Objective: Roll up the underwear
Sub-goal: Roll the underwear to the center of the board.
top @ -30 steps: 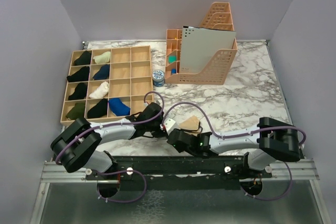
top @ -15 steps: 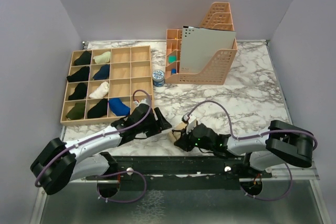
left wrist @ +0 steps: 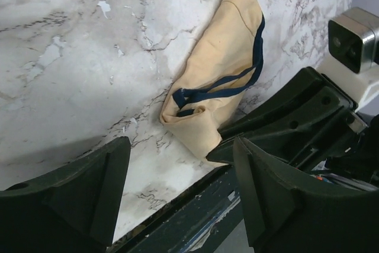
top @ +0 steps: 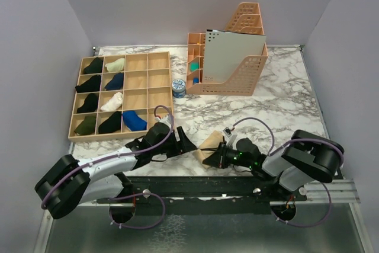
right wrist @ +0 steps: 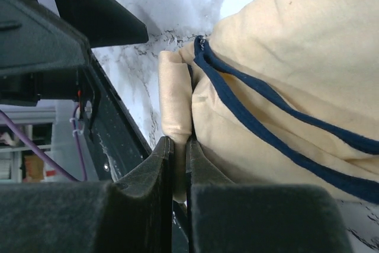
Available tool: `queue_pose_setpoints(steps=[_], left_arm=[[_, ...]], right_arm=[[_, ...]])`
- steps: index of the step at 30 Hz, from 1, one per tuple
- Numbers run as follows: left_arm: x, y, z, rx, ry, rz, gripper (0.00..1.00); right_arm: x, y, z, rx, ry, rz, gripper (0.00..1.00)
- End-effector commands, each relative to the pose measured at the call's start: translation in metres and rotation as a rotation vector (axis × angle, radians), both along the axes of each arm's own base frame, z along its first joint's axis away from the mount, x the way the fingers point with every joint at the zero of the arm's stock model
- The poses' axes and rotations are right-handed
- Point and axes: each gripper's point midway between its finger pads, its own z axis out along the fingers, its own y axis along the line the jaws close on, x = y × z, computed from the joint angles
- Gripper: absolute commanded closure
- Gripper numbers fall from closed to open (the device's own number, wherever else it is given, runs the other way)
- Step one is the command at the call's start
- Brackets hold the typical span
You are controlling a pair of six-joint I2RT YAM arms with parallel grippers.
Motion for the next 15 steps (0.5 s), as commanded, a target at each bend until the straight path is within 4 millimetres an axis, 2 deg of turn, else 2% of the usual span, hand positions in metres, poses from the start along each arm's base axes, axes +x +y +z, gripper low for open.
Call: queue_pose_setpoints(steps=[1,4,9,12,15], left_arm=[[-0.005,-0.018,0.004,-0.045,-0.043,-0.092,0.26],[-0.008,-0.023,-0.004,-0.015,-0.029,-0.101,0.27],[-0.014,-0.026,-0.031,0.074,0.021,-0.096,0.29],[-0.012,-0.029,-0.041,0.103,0.036,-0.076,0.29],[-0.005,-0.028,-0.054,0.168,0.049,-0.040,0.39]], right_arm=[[-0.005,-0.008,-0.012,0.007,0.139,-0.028,0.99],[-0.003,-0.012,-0.017,0.013,0.197,-0.044,0.99],[-0.004,-0.013,-0.024,0.014,0.266,-0.034,0.97],[-0.005,-0.012,-0.024,0.028,0.274,-0.029,0.96],[-0.003,-0.013,-0.023,0.039,0.275,-0.037,0.95]])
